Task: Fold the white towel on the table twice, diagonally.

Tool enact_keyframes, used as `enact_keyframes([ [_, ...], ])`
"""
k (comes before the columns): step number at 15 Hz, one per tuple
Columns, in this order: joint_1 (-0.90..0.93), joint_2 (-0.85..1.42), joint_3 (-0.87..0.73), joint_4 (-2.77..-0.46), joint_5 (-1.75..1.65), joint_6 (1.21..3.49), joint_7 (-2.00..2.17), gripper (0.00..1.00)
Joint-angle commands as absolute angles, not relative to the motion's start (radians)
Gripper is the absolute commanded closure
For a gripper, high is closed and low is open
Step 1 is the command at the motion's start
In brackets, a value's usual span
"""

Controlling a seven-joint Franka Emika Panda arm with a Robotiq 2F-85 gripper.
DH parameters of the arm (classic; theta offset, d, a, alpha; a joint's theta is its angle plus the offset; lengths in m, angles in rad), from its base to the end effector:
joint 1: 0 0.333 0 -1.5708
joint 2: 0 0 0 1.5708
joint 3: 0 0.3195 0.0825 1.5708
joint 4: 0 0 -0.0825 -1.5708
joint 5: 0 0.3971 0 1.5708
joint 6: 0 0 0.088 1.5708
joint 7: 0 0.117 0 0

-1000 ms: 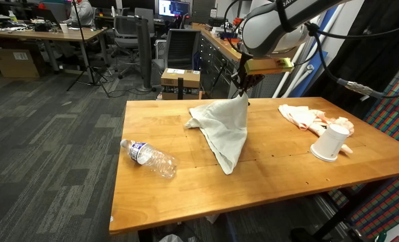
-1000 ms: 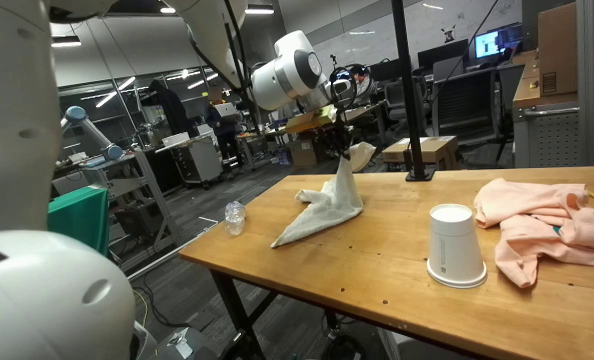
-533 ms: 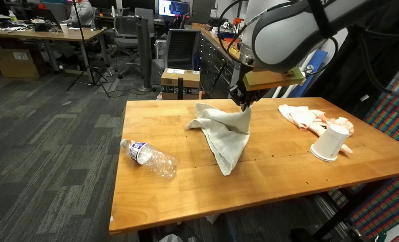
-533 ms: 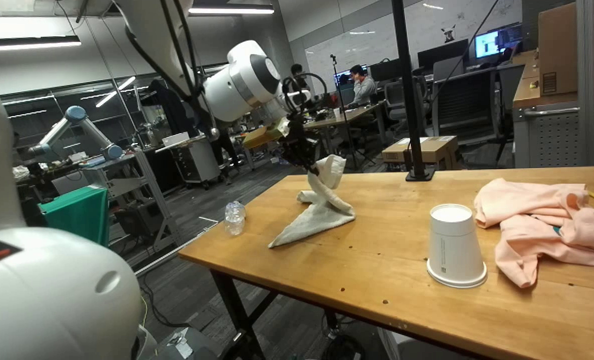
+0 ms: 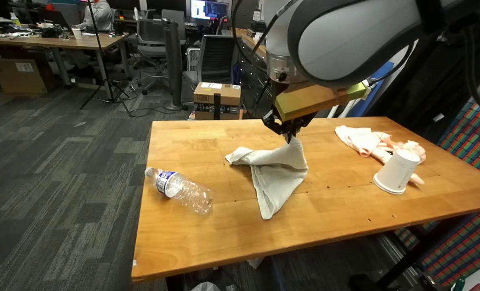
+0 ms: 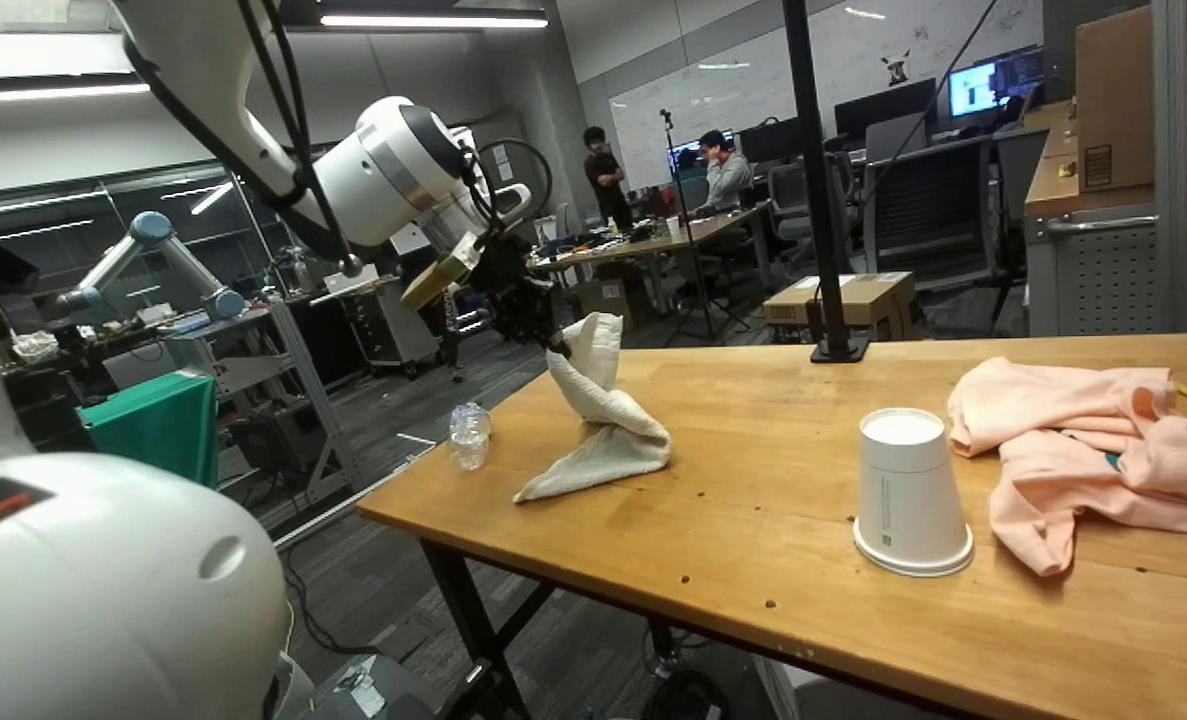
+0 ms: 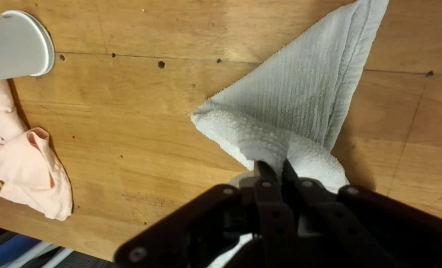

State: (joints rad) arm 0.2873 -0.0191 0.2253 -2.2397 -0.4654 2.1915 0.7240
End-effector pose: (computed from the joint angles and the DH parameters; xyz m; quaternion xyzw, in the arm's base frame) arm 0.4714 0.2428 0.3635 0.9816 0.0335 0.0968 0.1614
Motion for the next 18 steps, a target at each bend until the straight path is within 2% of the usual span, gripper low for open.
enact_keyframes([
  [1,0.287,-0.045,0.262,-2.237,-0.466,2.118,0.740,0.62],
  [9,0.274,-0.071,0.269,-2.250,-0.449,2.086,0.735,0.02],
  [18,0.142,-0.307,0.123,-2.408,-0.211,2.281,0.555,0.00],
])
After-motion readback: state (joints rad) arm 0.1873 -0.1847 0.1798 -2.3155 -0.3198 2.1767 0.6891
